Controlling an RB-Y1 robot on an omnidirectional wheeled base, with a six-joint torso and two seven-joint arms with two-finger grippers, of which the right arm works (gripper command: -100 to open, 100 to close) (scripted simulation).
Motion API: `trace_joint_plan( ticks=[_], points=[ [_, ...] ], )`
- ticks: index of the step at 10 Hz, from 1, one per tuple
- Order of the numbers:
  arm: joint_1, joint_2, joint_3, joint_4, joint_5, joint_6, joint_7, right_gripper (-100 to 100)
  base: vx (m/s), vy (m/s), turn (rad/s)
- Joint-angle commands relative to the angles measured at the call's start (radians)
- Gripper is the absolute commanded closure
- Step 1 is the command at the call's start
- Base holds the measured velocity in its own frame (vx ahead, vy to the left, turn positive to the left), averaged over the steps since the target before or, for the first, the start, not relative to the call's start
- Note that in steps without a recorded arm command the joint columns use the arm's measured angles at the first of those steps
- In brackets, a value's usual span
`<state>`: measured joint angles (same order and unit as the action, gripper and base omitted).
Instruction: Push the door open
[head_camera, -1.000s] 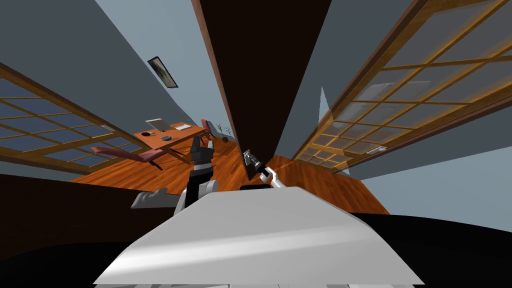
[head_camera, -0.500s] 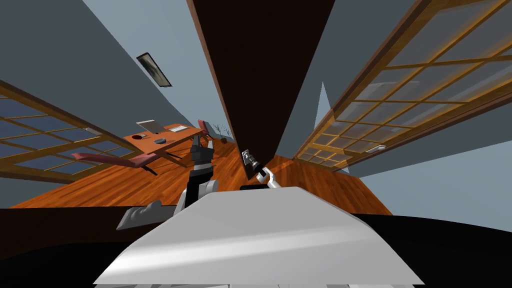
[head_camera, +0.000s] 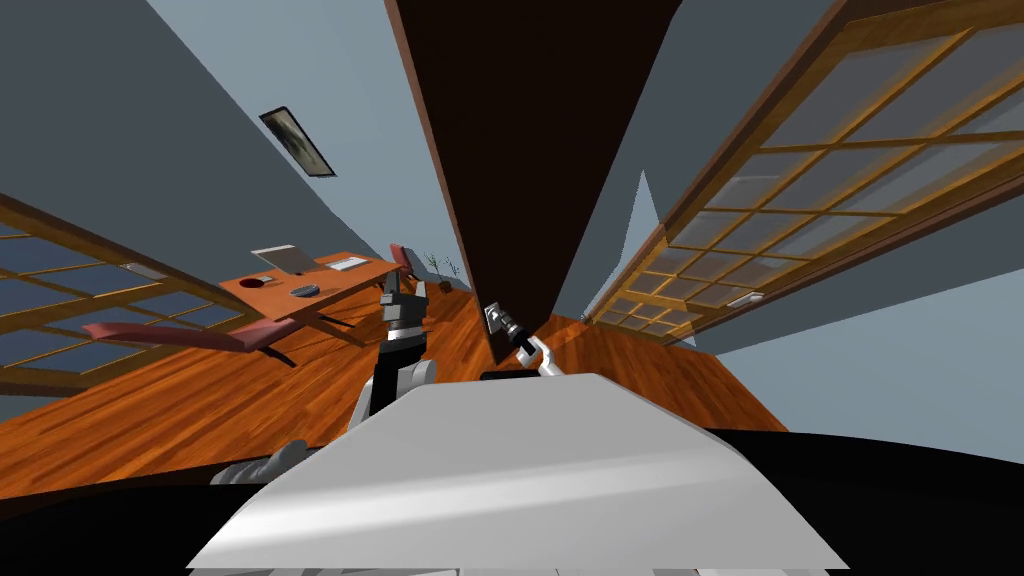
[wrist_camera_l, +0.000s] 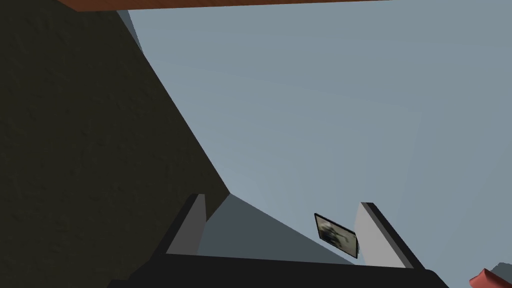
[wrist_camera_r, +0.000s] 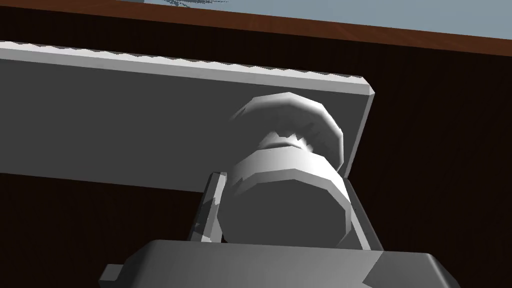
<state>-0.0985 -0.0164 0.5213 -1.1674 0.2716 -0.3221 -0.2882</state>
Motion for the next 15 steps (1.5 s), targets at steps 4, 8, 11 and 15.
trace_joint_plan(
  ticks=[4,8,11,15],
  points=[
    [0.027,-0.034,0.009,-0.032,0.004,0.01,0.014,-100,0.042,-0.002,-0.137],
    [0.069,0.001,0.063,-0.068,0.025,0.021,0.022,-100,-0.208,-0.13,-0.075],
    [0.074,0.041,0.075,-0.064,0.032,0.022,0.027,-100,-0.138,-0.087,-0.049],
    [0.062,-0.009,0.067,-0.058,0.029,0.022,0.031,-100,0.175,0.15,0.011]
  ],
)
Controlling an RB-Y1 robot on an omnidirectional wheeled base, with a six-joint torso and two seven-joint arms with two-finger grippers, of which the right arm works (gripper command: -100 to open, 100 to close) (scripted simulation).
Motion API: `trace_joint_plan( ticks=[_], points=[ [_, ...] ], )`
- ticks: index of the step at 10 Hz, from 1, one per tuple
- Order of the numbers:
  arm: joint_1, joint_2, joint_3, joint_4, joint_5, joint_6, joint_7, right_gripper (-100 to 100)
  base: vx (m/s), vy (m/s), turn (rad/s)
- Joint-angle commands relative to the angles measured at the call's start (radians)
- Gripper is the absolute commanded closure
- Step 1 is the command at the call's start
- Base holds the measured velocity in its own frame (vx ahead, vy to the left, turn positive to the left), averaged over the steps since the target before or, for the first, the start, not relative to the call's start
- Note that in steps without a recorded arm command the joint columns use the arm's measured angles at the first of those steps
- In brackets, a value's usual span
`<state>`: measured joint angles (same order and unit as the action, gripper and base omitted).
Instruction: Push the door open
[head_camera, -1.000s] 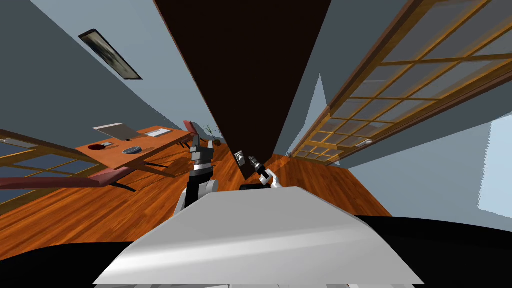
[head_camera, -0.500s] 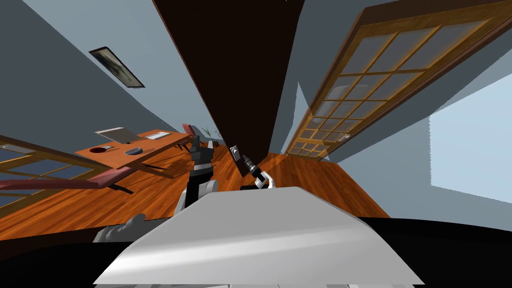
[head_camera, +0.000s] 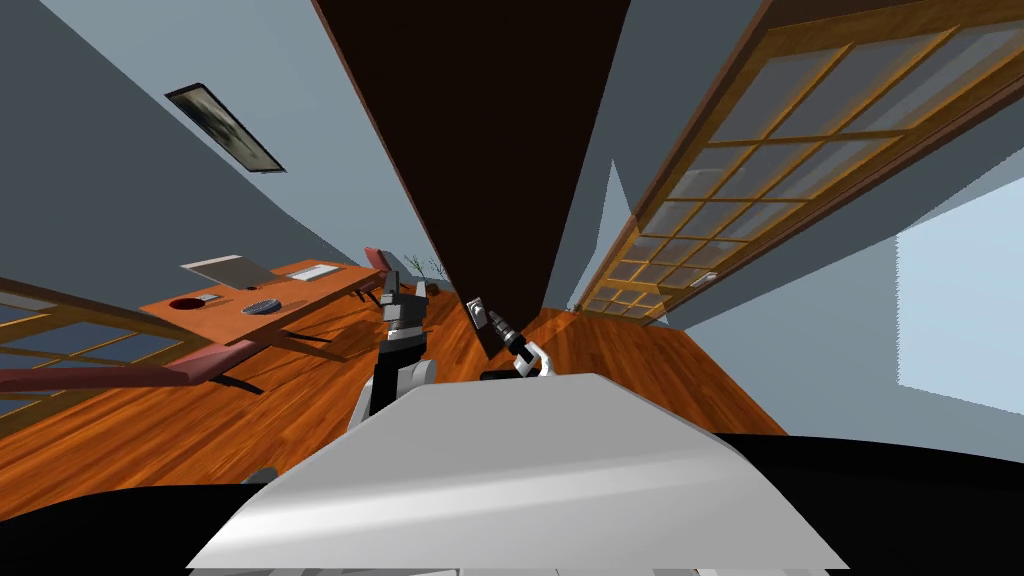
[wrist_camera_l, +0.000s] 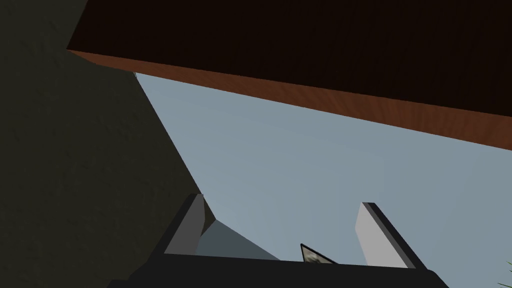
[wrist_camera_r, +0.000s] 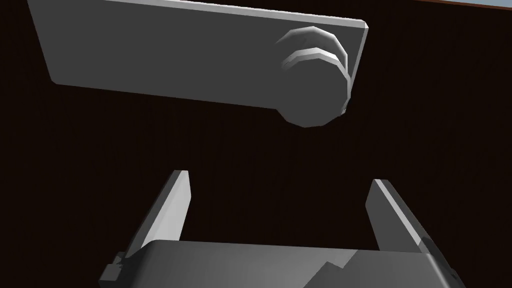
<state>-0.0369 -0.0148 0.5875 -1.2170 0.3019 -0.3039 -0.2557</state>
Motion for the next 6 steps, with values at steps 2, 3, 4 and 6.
trace_joint_plan(
  ticks=[2,3,4,6],
  points=[
    [-0.007,0.007,-0.006,-0.005,-0.003,0.004,0.002,-100,0.17,0.152,0.018],
    [-0.011,0.032,-0.009,-0.003,-0.003,0.004,0.003,-100,0.101,0.153,0.026],
    [-0.013,0.054,-0.011,-0.002,-0.004,0.004,0.004,-100,0.057,0.14,0.015],
    [-0.023,0.046,-0.014,0.014,-0.005,0.0,0.003,100,0.012,0.027,-0.004]
  ],
)
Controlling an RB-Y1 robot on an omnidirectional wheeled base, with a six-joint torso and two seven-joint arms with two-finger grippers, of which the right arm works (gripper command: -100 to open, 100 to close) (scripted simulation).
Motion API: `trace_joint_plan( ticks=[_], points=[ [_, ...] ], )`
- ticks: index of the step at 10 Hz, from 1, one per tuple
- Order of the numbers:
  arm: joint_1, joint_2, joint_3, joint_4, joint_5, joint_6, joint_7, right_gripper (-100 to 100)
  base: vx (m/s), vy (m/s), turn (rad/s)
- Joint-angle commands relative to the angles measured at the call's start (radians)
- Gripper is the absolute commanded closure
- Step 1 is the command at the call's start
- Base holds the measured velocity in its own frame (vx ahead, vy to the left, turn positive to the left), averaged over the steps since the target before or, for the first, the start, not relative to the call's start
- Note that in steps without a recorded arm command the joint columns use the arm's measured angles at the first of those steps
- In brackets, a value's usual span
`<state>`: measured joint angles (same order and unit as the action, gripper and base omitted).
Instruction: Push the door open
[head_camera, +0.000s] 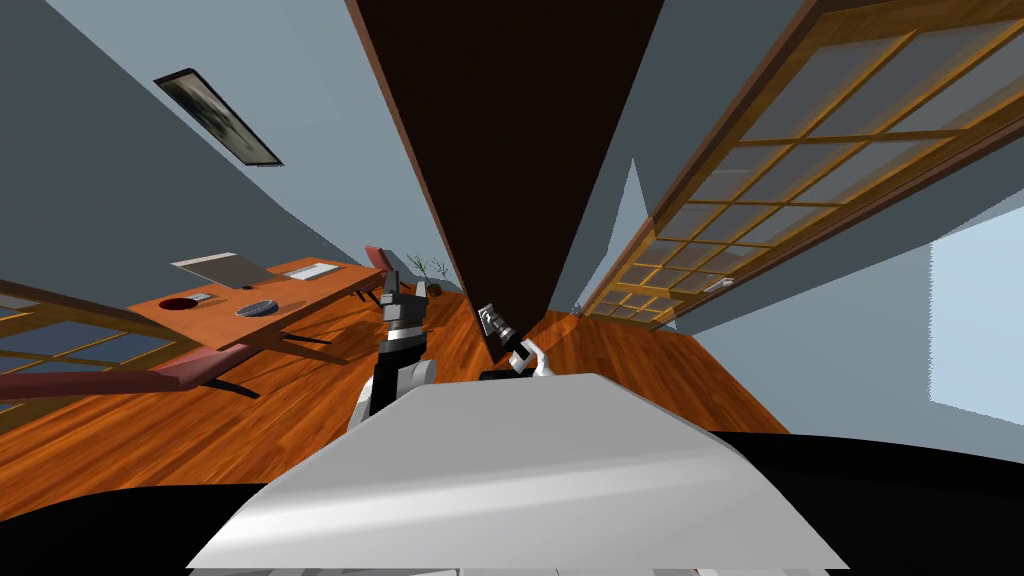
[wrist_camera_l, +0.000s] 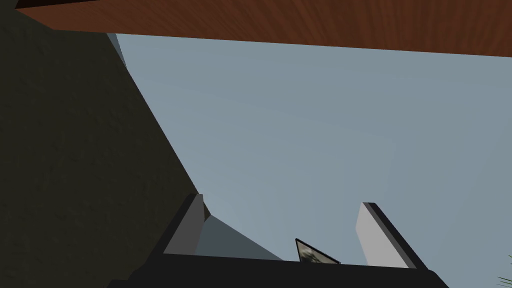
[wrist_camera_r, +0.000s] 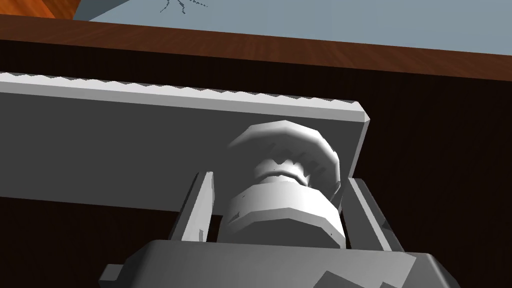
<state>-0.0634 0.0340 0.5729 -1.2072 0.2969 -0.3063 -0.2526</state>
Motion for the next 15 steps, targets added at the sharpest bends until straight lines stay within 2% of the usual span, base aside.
trace_joint_plan(
  ticks=[1,6,11,15],
  points=[
    [0.003,-0.003,0.001,0.004,0.0,0.002,0.0,100,-0.013,-0.025,0.007],
    [0.004,-0.008,0.003,0.003,0.001,0.002,0.001,100,0.018,0.009,0.004],
    [0.006,-0.023,0.005,0.001,0.0,0.002,0.002,100,0.177,0.145,0.001],
    [0.01,-0.048,0.01,-0.003,-0.001,0.003,0.005,100,0.197,0.148,-0.015]
  ],
)
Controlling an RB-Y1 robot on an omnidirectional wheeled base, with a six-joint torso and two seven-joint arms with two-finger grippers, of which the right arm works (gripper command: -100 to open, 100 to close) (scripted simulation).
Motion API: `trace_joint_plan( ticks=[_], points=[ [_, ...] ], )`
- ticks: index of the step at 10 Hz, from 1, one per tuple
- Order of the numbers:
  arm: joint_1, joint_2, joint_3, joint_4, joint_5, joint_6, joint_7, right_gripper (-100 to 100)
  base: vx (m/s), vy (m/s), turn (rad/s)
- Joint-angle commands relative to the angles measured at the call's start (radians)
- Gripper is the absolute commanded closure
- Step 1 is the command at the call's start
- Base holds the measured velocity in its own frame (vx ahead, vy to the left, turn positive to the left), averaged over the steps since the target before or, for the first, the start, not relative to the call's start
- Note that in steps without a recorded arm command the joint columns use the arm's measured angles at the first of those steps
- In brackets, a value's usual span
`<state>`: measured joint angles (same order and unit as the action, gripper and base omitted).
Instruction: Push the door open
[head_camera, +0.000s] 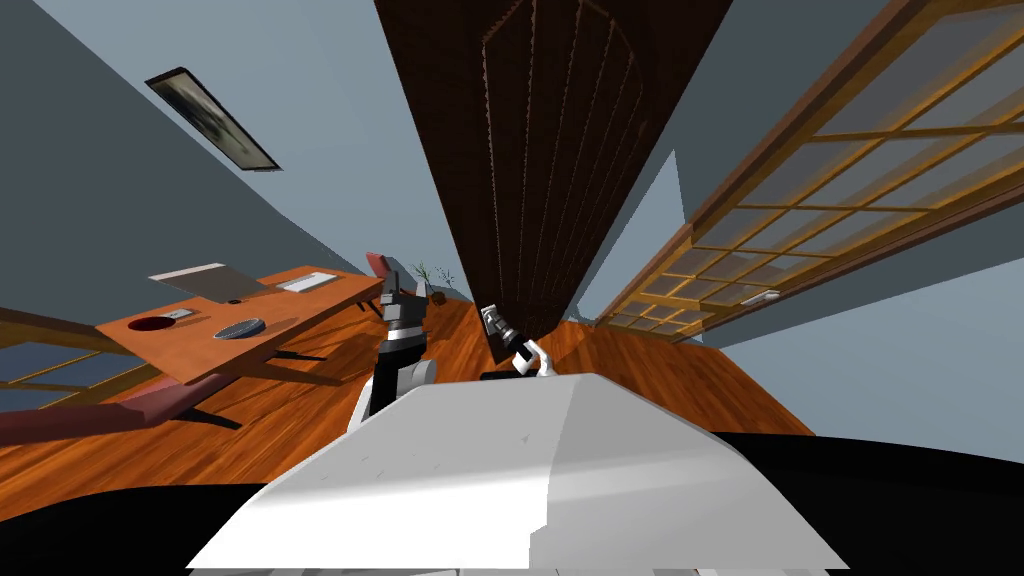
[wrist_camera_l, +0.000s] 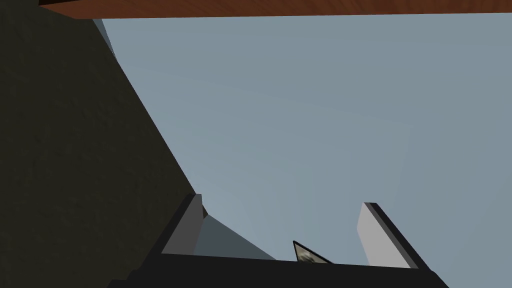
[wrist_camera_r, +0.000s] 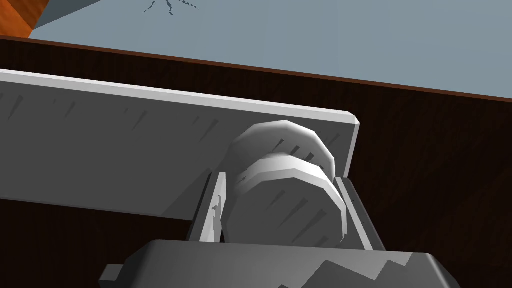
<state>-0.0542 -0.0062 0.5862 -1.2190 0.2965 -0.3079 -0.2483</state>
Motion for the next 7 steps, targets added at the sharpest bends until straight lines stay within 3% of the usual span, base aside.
trace_joint_plan(
  ticks=[1,7],
  points=[
    [0.002,-0.013,-0.003,0.008,-0.001,0.005,0.001,100,0.208,0.137,-0.024],
    [0.018,-0.065,0.012,-0.006,-0.006,0.007,0.01,100,0.208,0.135,-0.045]
  ],
)
